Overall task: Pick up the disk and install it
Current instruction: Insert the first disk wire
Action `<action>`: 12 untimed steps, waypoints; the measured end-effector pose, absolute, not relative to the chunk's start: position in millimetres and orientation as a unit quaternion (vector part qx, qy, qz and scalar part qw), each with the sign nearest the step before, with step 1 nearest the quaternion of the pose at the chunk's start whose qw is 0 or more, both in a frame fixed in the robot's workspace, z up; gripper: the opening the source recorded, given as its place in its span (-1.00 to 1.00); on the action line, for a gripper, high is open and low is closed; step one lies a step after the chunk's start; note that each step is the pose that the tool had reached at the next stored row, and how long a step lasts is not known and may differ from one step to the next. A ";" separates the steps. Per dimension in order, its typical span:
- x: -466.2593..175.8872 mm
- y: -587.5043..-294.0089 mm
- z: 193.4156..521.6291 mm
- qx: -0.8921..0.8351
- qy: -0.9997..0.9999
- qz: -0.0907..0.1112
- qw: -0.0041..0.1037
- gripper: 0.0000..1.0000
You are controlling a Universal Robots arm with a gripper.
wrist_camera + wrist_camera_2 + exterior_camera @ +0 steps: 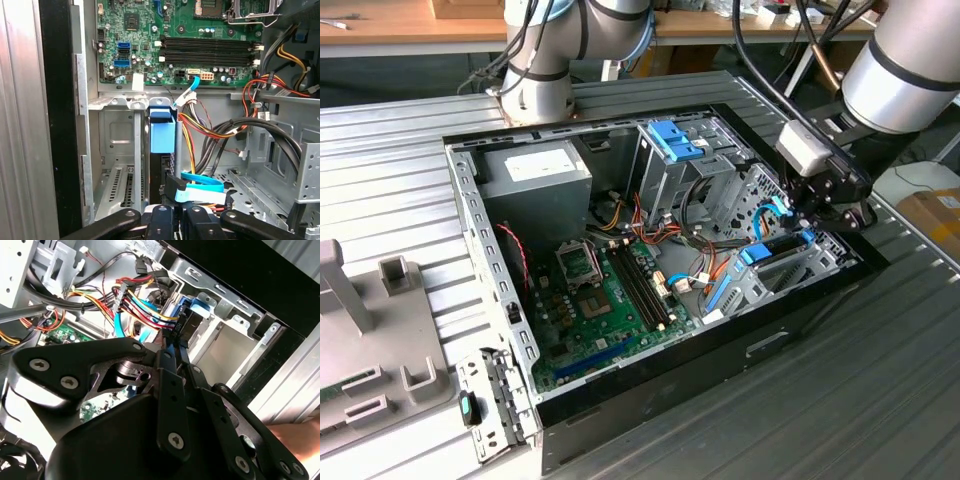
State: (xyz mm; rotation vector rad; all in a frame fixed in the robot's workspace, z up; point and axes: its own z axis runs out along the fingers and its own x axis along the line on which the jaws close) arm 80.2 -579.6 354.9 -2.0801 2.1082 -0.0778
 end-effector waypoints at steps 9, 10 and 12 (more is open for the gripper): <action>77.6 -582.4 348.7 -0.699 0.708 -0.028 0.091 -0.67; 77.7 -582.5 348.0 -0.699 0.708 -0.028 0.091 -0.67; 77.7 -582.5 347.9 -0.699 0.708 -0.028 0.091 -0.67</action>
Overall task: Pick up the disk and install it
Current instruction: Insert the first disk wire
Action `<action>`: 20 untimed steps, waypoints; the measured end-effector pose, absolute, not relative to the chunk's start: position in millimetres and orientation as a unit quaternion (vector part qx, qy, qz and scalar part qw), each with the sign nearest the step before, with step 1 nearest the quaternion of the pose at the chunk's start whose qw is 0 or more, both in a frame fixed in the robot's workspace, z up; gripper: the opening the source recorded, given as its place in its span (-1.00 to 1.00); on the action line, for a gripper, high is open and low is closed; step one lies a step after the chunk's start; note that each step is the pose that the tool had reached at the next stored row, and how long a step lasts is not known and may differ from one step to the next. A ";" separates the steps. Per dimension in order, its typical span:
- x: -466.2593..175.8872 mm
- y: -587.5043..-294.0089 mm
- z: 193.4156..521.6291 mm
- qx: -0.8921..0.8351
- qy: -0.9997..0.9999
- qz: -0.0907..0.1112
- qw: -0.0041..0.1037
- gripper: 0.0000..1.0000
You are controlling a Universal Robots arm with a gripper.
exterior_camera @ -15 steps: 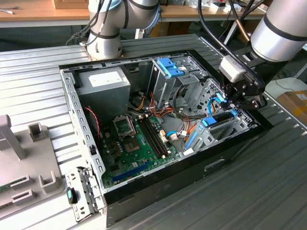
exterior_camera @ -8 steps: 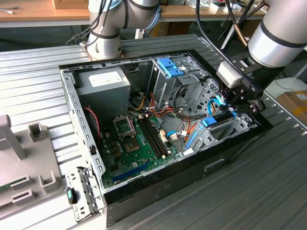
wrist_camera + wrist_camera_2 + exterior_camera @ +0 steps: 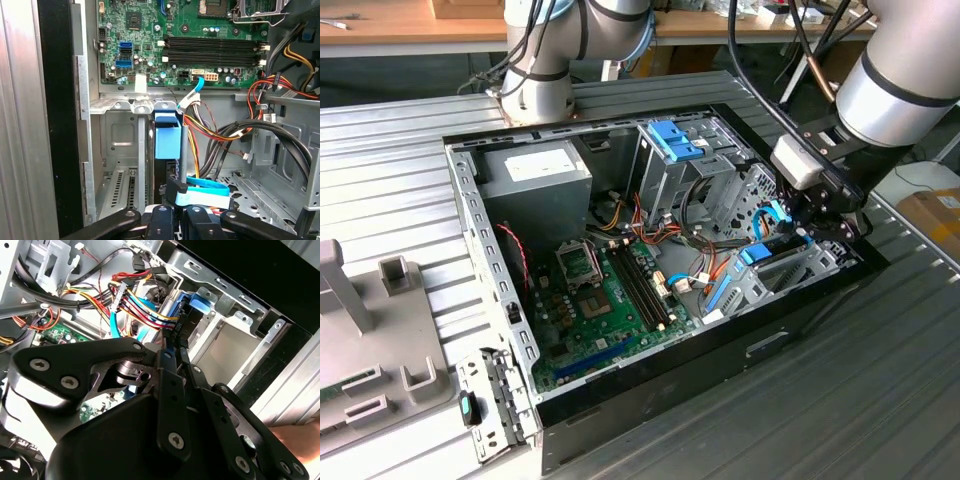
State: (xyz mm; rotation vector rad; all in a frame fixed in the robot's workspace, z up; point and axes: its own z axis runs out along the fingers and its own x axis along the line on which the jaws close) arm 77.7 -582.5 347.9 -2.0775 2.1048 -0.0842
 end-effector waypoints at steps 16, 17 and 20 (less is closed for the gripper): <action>76.4 -583.6 343.5 -0.695 0.713 -0.029 0.091 -0.67; 76.4 -583.6 343.4 -0.695 0.713 -0.029 0.091 -0.67; 76.4 -583.6 343.3 -0.694 0.714 -0.029 0.091 -0.67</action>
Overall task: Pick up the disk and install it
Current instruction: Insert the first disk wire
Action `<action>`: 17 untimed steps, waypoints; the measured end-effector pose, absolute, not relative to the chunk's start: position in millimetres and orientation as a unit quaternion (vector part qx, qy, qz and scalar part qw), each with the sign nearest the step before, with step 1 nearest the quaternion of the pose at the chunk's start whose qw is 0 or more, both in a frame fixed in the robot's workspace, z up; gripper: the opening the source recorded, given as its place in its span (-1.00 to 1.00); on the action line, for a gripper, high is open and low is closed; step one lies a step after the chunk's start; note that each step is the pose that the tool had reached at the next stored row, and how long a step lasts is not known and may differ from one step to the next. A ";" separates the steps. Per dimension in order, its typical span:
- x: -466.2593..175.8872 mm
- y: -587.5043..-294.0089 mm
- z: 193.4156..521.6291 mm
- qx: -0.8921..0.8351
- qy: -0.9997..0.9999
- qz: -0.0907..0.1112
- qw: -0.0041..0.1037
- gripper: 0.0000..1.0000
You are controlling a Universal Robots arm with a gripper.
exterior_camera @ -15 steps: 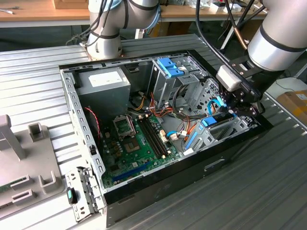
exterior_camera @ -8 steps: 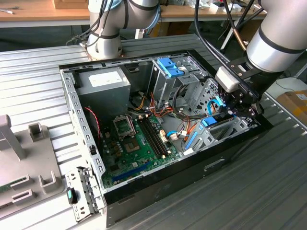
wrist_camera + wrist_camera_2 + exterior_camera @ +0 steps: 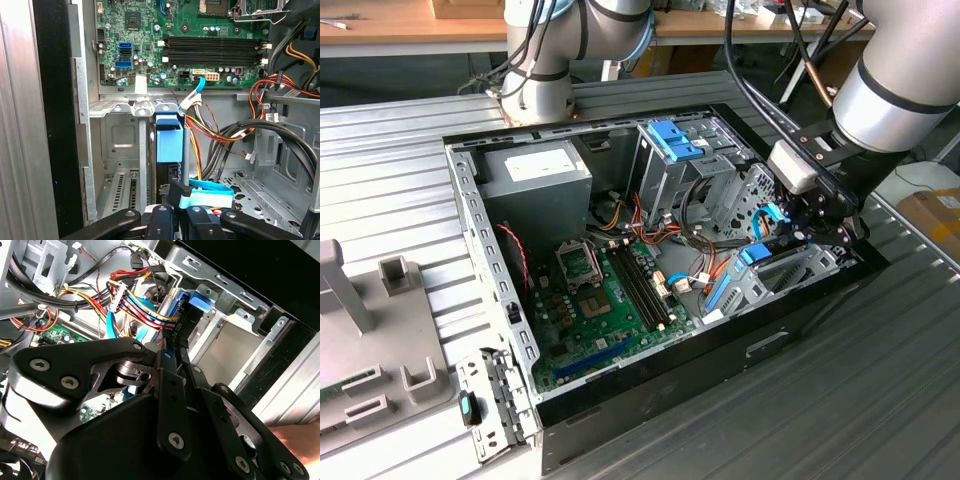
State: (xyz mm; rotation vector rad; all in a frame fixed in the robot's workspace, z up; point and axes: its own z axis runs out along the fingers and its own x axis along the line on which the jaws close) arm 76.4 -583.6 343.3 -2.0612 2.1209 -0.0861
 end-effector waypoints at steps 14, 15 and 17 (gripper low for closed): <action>76.9 -581.2 343.0 -0.691 0.716 -0.029 0.091 -0.67; 78.1 -581.1 343.1 -0.691 0.716 -0.029 0.091 -0.67; 78.1 -581.2 342.8 -0.691 0.716 -0.029 0.091 -0.67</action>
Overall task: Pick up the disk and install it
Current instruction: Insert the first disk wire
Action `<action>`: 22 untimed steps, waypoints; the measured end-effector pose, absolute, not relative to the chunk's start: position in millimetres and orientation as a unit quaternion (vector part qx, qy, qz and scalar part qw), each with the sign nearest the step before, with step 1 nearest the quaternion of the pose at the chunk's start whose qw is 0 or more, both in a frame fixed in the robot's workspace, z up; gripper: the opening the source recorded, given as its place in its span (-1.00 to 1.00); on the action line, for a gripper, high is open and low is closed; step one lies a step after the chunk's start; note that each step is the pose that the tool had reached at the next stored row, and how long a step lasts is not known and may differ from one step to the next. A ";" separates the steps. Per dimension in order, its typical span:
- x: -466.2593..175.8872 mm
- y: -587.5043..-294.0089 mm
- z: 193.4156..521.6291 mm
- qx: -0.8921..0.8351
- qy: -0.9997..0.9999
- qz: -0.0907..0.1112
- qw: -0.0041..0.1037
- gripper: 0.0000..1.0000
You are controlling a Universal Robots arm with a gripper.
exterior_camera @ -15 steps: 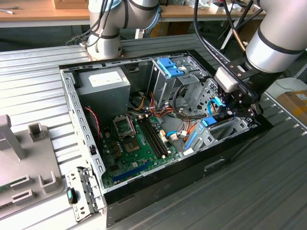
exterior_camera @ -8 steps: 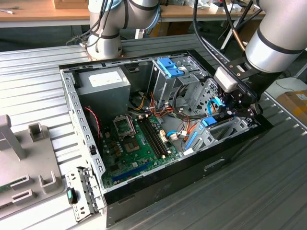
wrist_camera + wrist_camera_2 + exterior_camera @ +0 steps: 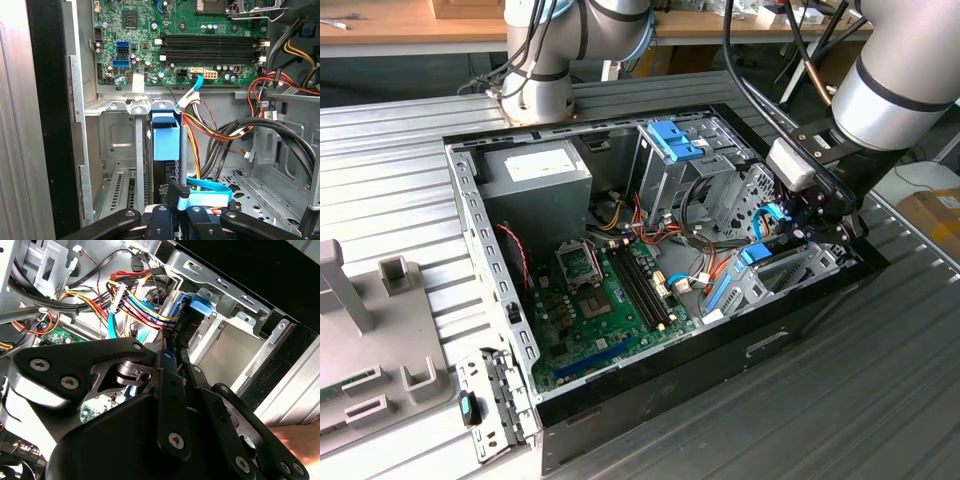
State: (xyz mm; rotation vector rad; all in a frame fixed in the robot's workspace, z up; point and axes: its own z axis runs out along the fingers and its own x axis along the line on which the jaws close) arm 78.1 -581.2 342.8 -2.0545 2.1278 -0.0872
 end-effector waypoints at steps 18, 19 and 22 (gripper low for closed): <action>78.1 -581.6 336.6 -0.691 0.716 -0.030 0.091 -0.67; 78.1 -581.6 336.5 -0.691 0.716 -0.030 0.091 -0.67; 78.1 -581.6 336.5 -0.691 0.716 -0.030 0.091 -0.67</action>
